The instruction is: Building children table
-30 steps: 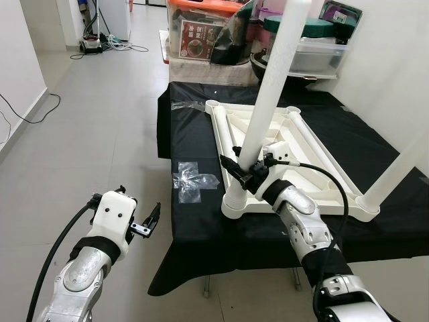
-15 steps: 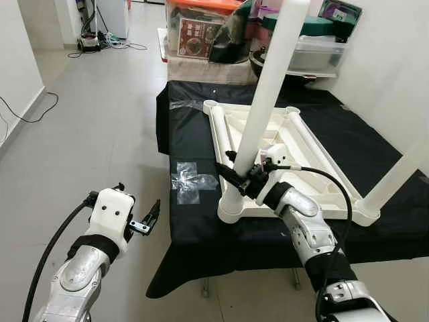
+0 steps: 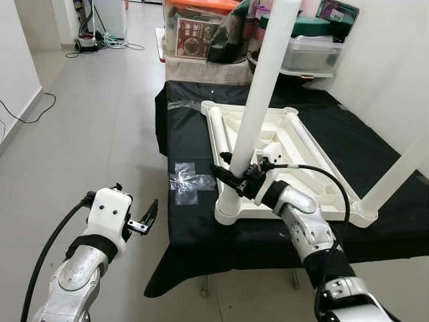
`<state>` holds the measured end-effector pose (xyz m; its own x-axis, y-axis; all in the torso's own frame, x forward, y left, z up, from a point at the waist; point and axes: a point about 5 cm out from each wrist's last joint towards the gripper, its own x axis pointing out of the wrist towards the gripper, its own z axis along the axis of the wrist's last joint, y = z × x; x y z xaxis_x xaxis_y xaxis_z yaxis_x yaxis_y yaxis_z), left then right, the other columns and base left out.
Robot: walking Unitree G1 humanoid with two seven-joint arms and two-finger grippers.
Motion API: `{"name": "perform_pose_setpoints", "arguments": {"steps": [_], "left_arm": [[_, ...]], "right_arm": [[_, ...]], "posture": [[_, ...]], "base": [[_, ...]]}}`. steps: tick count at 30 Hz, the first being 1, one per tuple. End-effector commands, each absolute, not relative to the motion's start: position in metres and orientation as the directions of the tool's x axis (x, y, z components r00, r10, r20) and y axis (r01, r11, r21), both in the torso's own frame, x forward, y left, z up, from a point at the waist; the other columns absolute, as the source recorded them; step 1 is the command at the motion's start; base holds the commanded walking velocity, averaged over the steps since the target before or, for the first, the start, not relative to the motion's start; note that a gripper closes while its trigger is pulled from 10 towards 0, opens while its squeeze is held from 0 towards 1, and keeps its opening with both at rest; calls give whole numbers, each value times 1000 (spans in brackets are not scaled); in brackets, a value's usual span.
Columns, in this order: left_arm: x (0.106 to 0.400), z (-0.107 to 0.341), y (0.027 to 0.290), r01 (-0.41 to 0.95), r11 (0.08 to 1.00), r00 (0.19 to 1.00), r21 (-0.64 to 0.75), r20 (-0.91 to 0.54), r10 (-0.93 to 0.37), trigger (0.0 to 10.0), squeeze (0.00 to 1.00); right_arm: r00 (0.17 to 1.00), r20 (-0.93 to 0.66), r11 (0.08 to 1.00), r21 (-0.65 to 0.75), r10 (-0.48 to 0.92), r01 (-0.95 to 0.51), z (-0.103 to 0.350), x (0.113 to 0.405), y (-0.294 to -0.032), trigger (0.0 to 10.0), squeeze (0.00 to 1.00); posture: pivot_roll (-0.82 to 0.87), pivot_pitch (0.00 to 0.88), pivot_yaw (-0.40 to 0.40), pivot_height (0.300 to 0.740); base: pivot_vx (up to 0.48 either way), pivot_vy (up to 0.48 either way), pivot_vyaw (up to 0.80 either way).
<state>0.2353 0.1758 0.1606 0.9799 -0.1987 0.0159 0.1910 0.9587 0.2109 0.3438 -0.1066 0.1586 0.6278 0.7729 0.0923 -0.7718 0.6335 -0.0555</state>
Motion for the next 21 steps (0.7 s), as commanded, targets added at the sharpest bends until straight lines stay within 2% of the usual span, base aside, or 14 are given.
{"name": "perform_pose_setpoints", "arguments": {"steps": [1, 2, 3, 4, 5, 6, 8, 10, 11, 13, 14, 21], "left_arm": [[235, 163, 174, 189, 964, 980, 189, 23, -196, 10000, 0], [235, 163, 174, 185, 965, 981, 188, 25, -193, 10000, 0], [235, 163, 174, 185, 965, 981, 188, 25, -193, 10000, 0], [236, 162, 174, 180, 964, 982, 194, 26, -189, 10000, 0], [236, 162, 174, 180, 964, 982, 194, 26, -189, 10000, 0], [236, 162, 174, 178, 964, 982, 198, 27, -187, 10000, 0], [237, 163, 175, 170, 965, 983, 199, 31, -180, 10000, 0], [237, 163, 175, 170, 965, 983, 199, 31, -180, 10000, 0], [237, 164, 176, 168, 966, 983, 198, 33, -178, 10000, 0], [237, 164, 177, 167, 966, 984, 200, 34, -177, 10000, 0], [238, 164, 178, 165, 965, 984, 202, 34, -175, 10000, 0], [240, 164, 177, 157, 966, 985, 205, 40, -168, 10000, 0]], "right_arm": [[654, -97, 661, 67, 750, -748, 116, 337, -95, 10000, 0], [757, -128, 767, 117, 641, -631, 109, 344, -101, 10000, 0], [757, -128, 767, 117, 641, -631, 109, 344, -101, 10000, 0], [891, -188, 908, 170, 412, -384, 100, 355, -115, 10000, 0], [891, -188, 908, 170, 412, -384, 100, 355, -115, 10000, 0], [936, -220, 954, 186, 274, -235, 95, 359, -126, 10000, 0], [965, -256, 979, 202, 47, 6, 92, 362, -147, 10000, 0], [965, -256, 979, 202, 47, 6, 92, 362, -147, 10000, 0], [967, -255, 975, 207, -27, 81, 93, 363, -155, 10000, 0], [974, -221, 970, 216, -58, 107, 97, 363, -158, 10000, 0], [985, -166, 971, 222, -49, 85, 103, 362, -157, 10000, 0], [996, -63, 981, 187, 67, -55, 112, 358, -136, 10000, 0]], "posture": [[160, 0, -154, 740], [152, 0, -156, 740], [152, 0, -156, 740], [156, 0, -159, 740], [156, 0, -159, 740], [156, 0, -159, 740], [157, 0, -150, 740], [157, 0, -150, 740], [157, 0, -150, 740], [155, 0, -149, 740], [148, 0, -145, 740], [146, 0, -148, 740]], "base": [[0, 0, 0], [0, 0, 0], [0, 0, 0], [0, 0, 0], [0, 0, 0], [0, 0, 0], [0, 0, 0], [0, 0, 0], [0, 0, 0], [0, 0, 0], [0, 0, 0], [0, 0, 0]]}}
